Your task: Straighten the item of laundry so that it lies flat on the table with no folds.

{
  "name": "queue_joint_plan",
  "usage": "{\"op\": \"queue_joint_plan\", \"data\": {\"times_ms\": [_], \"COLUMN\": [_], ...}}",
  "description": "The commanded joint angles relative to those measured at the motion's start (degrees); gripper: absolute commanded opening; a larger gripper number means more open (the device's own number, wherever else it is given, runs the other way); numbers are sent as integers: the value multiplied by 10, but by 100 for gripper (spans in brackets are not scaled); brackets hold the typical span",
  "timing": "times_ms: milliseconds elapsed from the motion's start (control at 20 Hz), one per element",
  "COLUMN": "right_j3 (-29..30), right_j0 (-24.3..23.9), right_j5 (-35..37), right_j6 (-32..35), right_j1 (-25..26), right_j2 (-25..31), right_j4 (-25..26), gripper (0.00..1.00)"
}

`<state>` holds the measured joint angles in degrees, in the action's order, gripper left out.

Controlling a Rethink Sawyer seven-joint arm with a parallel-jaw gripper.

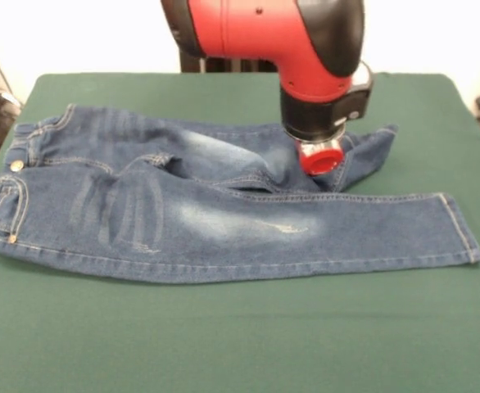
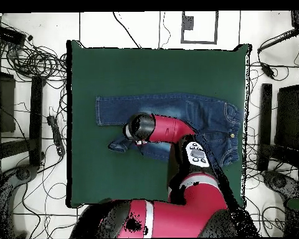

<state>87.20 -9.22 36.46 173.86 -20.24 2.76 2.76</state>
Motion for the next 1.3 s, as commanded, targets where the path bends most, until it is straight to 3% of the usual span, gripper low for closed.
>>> {"op": "queue_joint_plan", "data": {"times_ms": [50, 450, 900, 1300], "right_j3": [-14, 5, -46, -49], "right_j0": [48, 72, 189, 221], "right_j5": [-13, -56, -77, -93], "right_j6": [29, 97, 220, 191], "right_j1": [1, 33, 76, 88], "right_j2": [-32, -1, -29, -56], "right_j4": [23, -55, -189, -258], "gripper": [0, 0, 0, 0]}}
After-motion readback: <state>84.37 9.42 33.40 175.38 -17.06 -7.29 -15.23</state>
